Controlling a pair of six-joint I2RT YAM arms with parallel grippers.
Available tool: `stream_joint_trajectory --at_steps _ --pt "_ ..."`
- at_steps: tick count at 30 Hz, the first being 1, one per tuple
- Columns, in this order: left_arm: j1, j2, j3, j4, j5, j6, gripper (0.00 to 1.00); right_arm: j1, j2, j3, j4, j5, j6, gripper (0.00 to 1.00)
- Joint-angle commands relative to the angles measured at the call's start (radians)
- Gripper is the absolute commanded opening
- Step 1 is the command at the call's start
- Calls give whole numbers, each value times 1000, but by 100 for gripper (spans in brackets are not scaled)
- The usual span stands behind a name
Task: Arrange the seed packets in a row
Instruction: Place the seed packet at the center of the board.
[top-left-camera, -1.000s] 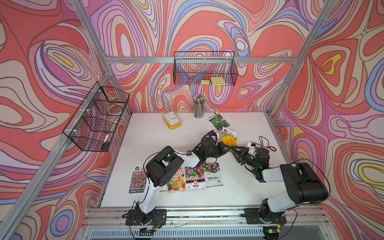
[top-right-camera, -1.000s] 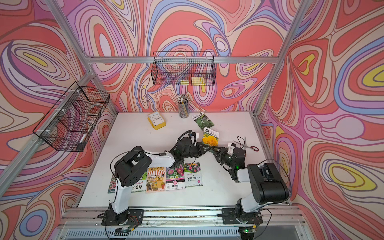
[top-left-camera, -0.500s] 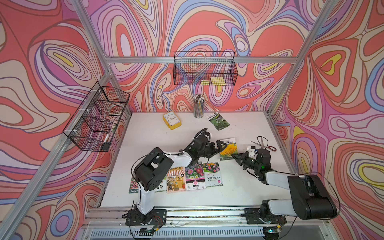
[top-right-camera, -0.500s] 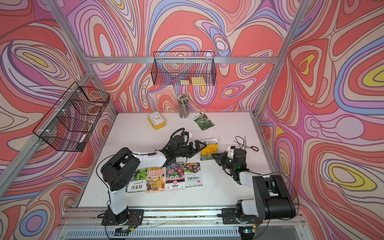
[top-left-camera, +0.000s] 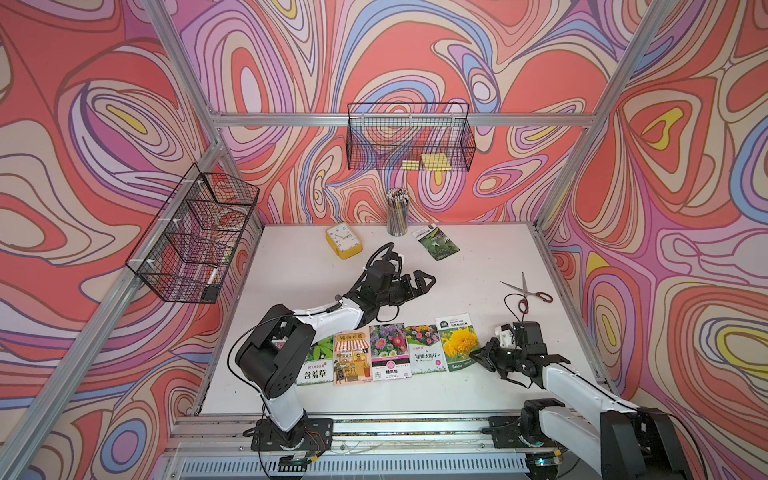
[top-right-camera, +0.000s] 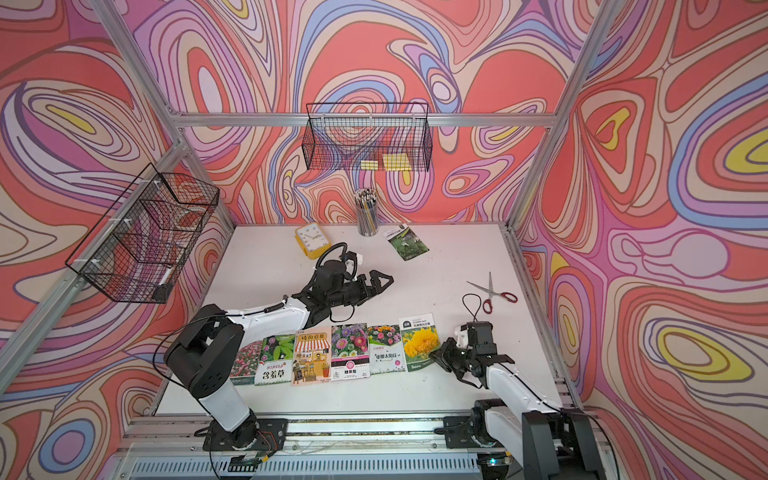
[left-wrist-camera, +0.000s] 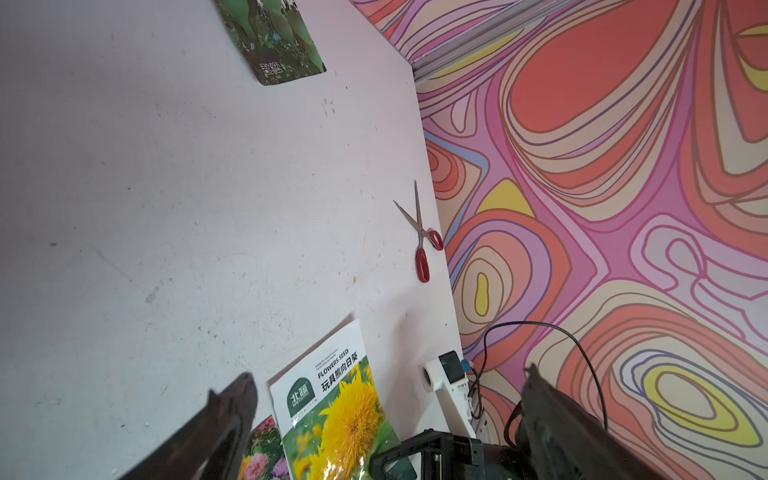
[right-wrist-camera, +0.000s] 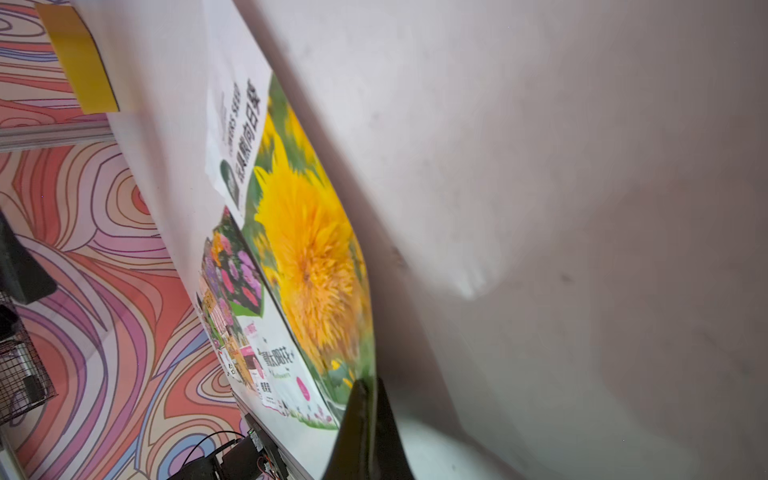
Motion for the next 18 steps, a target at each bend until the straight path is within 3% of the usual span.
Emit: stream_joint_trajectory --at_steps 1,7,18 --pt "-1 -19 -14 -17 7 19 99 -4 -75 -11 -88 51 -6 0" --pt "-3 -16 -16 -7 9 15 99 -3 -158 -36 -127 61 29 0" --pt "-6 -11 -13 -5 17 12 99 -3 -161 -57 -31 39 87 0"
